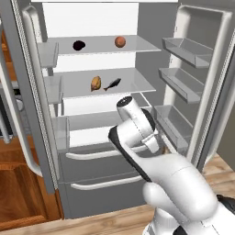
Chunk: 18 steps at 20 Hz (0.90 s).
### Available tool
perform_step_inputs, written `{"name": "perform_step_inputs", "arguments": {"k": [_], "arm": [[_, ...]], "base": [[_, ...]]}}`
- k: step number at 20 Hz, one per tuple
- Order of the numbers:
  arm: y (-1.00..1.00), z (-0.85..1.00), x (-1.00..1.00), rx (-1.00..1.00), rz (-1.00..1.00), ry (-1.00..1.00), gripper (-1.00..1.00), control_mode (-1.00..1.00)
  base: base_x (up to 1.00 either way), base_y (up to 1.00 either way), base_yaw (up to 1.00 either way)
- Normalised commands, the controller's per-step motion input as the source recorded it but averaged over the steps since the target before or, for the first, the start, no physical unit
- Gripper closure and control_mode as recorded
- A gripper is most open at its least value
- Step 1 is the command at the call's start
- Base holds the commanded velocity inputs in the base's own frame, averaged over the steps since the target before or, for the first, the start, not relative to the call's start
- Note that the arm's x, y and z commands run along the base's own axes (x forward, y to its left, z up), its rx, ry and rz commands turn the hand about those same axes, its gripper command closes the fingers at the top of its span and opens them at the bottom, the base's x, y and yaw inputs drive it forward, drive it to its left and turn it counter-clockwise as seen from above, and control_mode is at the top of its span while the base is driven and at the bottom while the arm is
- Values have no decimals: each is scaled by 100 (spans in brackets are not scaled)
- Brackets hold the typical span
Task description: Gather the onion and eggplant from the fridge and place them on a tray on the dining counter. Then gather the fish and chicken drumstick from the fridge and place them on the other tray.
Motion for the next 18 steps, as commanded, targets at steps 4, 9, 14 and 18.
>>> {"name": "perform_step_inputs", "arguments": {"k": [4, 9, 14, 18], "arm": [[-15, -14, -68, 0, 63, 0, 100, -100], [0, 0, -27, 0, 58, 7, 100, -100], [-10, -3, -8, 2, 41, 8, 100, -100], [-30, -2, -1, 7, 19, -3, 100, -100]], "base": [[0, 0, 0], [0, 0, 0], [0, 0, 0], [0, 0, 0]]}}
